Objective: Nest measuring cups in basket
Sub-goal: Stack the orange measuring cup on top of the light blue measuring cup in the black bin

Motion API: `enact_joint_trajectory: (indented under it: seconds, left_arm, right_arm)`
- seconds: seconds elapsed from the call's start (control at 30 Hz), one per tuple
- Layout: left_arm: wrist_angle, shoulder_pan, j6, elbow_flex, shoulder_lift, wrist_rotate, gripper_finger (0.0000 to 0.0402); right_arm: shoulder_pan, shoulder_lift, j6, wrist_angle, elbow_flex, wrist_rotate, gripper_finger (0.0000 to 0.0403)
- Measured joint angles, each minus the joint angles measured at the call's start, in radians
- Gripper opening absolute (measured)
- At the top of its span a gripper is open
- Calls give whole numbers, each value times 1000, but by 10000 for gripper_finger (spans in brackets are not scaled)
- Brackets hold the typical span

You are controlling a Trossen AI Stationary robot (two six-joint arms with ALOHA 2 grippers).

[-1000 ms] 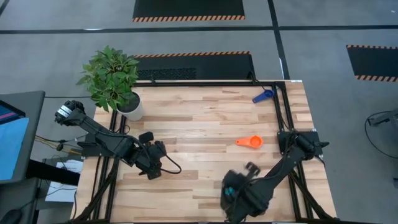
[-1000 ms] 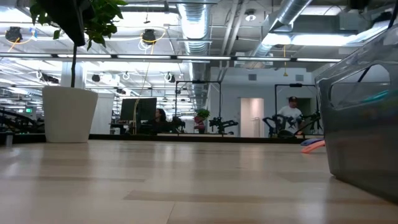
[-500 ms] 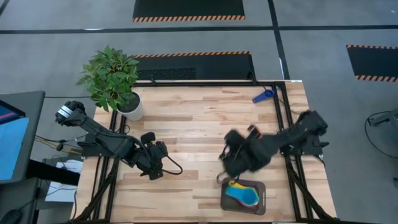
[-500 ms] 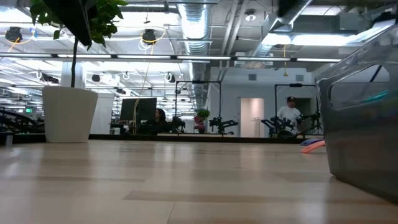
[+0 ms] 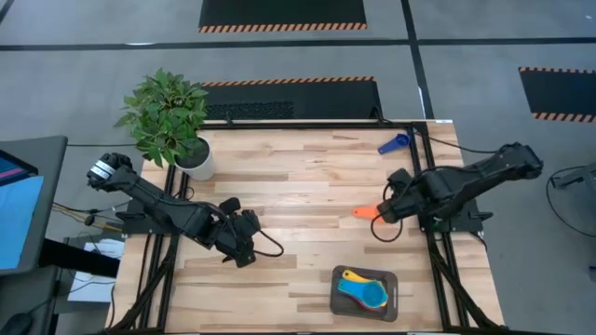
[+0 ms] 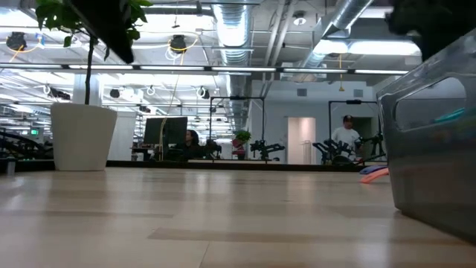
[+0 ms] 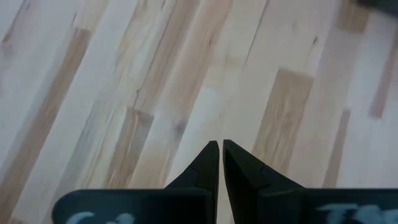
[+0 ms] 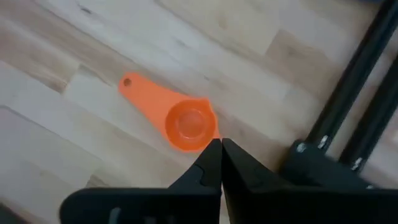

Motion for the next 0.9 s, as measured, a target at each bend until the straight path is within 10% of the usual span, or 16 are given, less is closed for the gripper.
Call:
enact_joint_trajectory:
  seconds: [0.53,0.9]
  left_arm:
    - [136,59,-45,0,0,-17,11]
    - [135,59,-46,0,0,-17,11]
  right_arm:
    - [-97,-18,9,251,-299,-120,35]
    - [-179,-17,-113,395,-311,-101,152]
